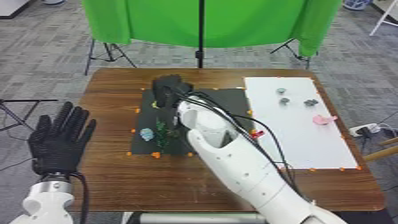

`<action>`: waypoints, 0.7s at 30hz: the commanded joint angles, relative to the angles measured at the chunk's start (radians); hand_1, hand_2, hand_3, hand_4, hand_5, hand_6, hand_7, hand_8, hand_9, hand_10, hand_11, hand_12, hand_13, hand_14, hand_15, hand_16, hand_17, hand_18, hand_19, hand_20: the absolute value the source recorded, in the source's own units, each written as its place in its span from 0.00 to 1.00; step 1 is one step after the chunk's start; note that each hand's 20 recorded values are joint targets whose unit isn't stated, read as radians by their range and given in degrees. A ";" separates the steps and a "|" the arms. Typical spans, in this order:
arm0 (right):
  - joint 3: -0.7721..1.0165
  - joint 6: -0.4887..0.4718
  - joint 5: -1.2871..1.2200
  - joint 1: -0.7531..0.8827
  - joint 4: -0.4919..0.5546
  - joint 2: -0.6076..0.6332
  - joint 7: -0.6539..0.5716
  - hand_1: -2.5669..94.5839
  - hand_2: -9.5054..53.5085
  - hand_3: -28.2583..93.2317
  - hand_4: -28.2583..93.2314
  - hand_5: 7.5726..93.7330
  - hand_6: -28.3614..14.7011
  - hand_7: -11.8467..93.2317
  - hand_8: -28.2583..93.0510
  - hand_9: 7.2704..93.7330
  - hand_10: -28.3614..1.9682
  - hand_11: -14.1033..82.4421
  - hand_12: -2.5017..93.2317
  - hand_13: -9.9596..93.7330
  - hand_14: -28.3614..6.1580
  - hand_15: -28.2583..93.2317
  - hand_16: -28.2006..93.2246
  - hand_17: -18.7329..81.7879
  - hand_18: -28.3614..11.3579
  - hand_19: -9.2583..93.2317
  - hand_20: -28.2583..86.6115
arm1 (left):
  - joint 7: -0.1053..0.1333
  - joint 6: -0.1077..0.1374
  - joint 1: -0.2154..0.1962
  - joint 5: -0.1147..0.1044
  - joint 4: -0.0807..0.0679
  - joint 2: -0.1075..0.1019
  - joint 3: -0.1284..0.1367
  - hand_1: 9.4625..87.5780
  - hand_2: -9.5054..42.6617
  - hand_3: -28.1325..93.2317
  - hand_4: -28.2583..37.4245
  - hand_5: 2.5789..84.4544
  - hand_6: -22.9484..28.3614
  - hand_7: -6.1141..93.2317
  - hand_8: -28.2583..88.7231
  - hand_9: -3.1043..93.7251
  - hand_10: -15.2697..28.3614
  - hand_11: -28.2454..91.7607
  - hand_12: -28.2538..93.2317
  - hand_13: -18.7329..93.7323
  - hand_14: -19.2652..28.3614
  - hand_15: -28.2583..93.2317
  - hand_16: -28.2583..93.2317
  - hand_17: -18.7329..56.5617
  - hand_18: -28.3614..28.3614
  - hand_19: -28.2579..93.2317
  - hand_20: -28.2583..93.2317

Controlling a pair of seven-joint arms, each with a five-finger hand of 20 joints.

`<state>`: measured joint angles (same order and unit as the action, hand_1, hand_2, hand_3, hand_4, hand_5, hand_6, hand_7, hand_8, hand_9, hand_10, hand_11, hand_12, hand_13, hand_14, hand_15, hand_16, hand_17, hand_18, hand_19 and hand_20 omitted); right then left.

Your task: Arrange flowers

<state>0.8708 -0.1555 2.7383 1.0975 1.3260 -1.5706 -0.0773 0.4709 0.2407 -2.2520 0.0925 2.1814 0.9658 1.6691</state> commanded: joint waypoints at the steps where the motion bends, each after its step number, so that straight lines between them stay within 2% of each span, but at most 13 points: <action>1: -0.019 -0.101 0.006 0.026 0.020 -0.011 -0.040 0.57 0.00 0.83 0.00 0.74 0.69 0.34 0.21 0.79 0.60 0.28 0.31 0.73 0.64 0.58 0.57 0.49 0.22 0.88 0.66 | -0.017 -0.006 0.010 -0.022 -0.008 0.001 -0.002 0.18 0.34 0.88 0.00 0.46 0.59 0.14 0.18 0.36 0.58 0.37 0.29 0.41 0.53 0.31 0.23 0.26 0.67 0.40 0.37; 3: -0.027 -0.093 -0.016 0.023 0.029 -0.003 -0.061 0.56 0.00 0.85 0.00 0.72 0.68 0.30 0.21 0.76 0.59 0.30 0.27 0.72 0.64 0.58 0.57 0.49 0.22 0.88 0.66 | -0.017 0.001 0.013 -0.015 -0.010 0.002 -0.003 0.18 0.34 0.88 0.00 0.46 0.59 0.14 0.18 0.36 0.59 0.37 0.29 0.41 0.54 0.33 0.23 0.26 0.67 0.40 0.37; 4: -0.031 -0.095 -0.028 0.020 0.037 0.002 -0.068 0.56 0.00 0.85 0.00 0.71 0.67 0.29 0.20 0.75 0.57 0.31 0.25 0.72 0.64 0.58 0.57 0.49 0.22 0.88 0.66 | -0.013 -0.003 0.012 -0.021 -0.010 0.002 -0.003 0.18 0.34 0.88 0.00 0.46 0.59 0.14 0.18 0.36 0.59 0.37 0.29 0.41 0.54 0.33 0.23 0.25 0.67 0.40 0.37; 9: -0.060 -0.105 -0.077 0.007 0.080 0.030 -0.097 0.54 0.00 0.86 0.00 0.66 0.67 0.28 0.13 0.70 0.57 0.33 0.21 0.70 0.62 0.59 0.55 0.48 0.21 0.88 0.66 | -0.010 -0.006 0.003 -0.021 -0.009 0.008 0.001 0.18 0.34 0.87 0.00 0.46 0.59 0.14 0.17 0.36 0.60 0.37 0.29 0.42 0.54 0.34 0.23 0.25 0.68 0.41 0.38; 11: -0.066 -0.101 -0.110 0.001 0.099 0.040 -0.121 0.53 0.00 0.86 0.00 0.64 0.67 0.28 0.13 0.69 0.56 0.33 0.21 0.70 0.61 0.60 0.55 0.48 0.21 0.88 0.66 | -0.016 -0.008 0.008 -0.020 -0.011 0.013 0.000 0.18 0.34 0.87 0.00 0.46 0.59 0.14 0.17 0.36 0.59 0.37 0.29 0.42 0.54 0.34 0.22 0.25 0.68 0.41 0.38; 13: -0.057 -0.110 -0.139 -0.002 0.124 0.052 -0.127 0.52 0.00 0.87 0.00 0.62 0.67 0.28 0.12 0.67 0.55 0.32 0.21 0.69 0.60 0.61 0.53 0.48 0.21 0.88 0.66 | -0.024 -0.009 0.013 -0.017 -0.015 0.025 -0.001 0.18 0.35 0.87 0.00 0.46 0.59 0.14 0.17 0.36 0.59 0.37 0.29 0.42 0.54 0.34 0.22 0.25 0.68 0.41 0.38; 16: -0.007 -0.167 -0.208 0.012 0.208 0.095 -0.137 0.49 0.00 0.90 0.00 0.60 0.66 0.28 0.13 0.63 0.53 0.32 0.20 0.68 0.56 0.64 0.49 0.47 0.20 0.88 0.65 | -0.035 -0.014 0.018 -0.012 -0.021 0.043 0.000 0.18 0.35 0.87 0.00 0.46 0.59 0.14 0.17 0.36 0.59 0.37 0.29 0.42 0.55 0.34 0.22 0.25 0.69 0.42 0.38; 19: 0.065 -0.195 -0.251 0.052 0.318 0.162 -0.175 0.46 0.00 0.92 0.00 0.55 0.62 0.26 0.13 0.55 0.45 0.29 0.20 0.62 0.49 0.69 0.45 0.46 0.19 0.88 0.65 | -0.046 -0.015 0.015 -0.002 -0.024 0.053 0.009 0.19 0.36 0.86 0.00 0.46 0.60 0.14 0.17 0.38 0.62 0.37 0.29 0.43 0.59 0.36 0.23 0.23 0.71 0.44 0.39; 21: 0.118 -0.174 -0.275 0.097 0.392 0.229 -0.217 0.45 0.00 0.91 0.00 0.53 0.60 0.25 0.13 0.52 0.42 0.28 0.20 0.60 0.46 0.70 0.44 0.45 0.18 0.88 0.65 | -0.044 -0.012 0.019 -0.002 -0.030 0.058 0.006 0.19 0.37 0.85 0.00 0.46 0.60 0.14 0.17 0.39 0.63 0.37 0.30 0.44 0.61 0.36 0.23 0.22 0.73 0.46 0.39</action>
<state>0.8406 -0.3106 2.5022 1.1257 1.5102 -1.5012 -0.2087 0.4473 0.2370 -2.2281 0.0817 2.1693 0.9918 1.6715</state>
